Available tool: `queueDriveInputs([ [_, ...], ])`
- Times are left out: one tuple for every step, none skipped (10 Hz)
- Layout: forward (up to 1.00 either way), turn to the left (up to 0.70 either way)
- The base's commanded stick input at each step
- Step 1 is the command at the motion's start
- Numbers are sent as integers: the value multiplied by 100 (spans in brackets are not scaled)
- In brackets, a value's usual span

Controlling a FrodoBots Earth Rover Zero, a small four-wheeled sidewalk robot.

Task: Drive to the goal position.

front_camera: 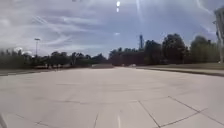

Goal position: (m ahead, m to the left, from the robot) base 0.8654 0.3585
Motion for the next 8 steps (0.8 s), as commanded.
queueDriveInputs([
  [50,0],
  [50,0],
  [50,0],
  [50,0],
  [50,0],
  [50,0],
  [50,0],
  [50,0],
])
